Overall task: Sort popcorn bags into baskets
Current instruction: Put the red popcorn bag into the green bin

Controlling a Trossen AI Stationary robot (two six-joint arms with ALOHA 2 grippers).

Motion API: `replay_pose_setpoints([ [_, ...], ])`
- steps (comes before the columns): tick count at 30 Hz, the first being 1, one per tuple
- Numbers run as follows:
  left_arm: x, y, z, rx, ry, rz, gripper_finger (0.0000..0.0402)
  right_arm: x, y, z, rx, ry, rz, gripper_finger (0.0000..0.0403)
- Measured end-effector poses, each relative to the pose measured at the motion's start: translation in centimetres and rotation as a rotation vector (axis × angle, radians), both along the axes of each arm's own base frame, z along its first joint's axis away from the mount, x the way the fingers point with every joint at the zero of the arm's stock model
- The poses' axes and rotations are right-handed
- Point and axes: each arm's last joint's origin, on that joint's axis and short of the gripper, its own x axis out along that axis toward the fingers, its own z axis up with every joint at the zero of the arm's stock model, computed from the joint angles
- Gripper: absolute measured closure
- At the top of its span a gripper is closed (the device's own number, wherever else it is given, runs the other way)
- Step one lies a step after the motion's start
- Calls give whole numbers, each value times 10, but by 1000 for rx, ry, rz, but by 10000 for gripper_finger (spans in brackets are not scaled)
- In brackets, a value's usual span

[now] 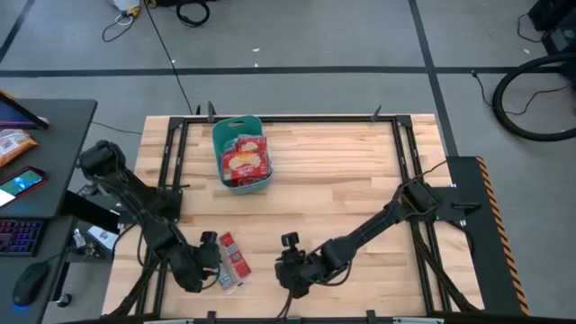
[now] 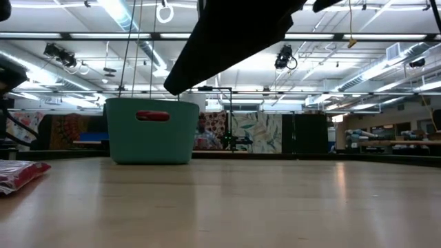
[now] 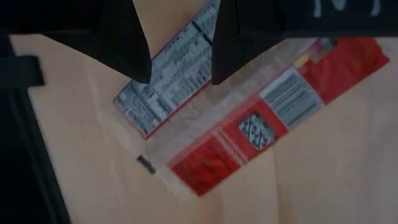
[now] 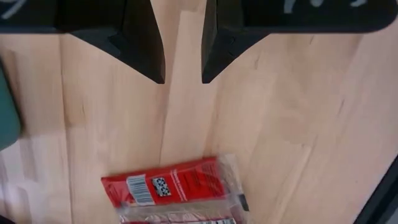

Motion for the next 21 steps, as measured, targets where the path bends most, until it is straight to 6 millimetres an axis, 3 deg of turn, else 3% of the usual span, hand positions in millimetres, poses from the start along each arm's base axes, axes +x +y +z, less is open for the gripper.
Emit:
replay_pose_setpoints([
  [7, 6, 2, -9, 72, 3, -7, 230, -2, 12, 1, 32, -43, 13, 294],
  [16, 21, 17, -10, 194, -36, -26, 230, -2, 15, 1, 32, -51, 22, 294],
  [21, 24, 21, -19, 167, 64, -58, 230, -2, 15, 1, 34, -54, 23, 294],
])
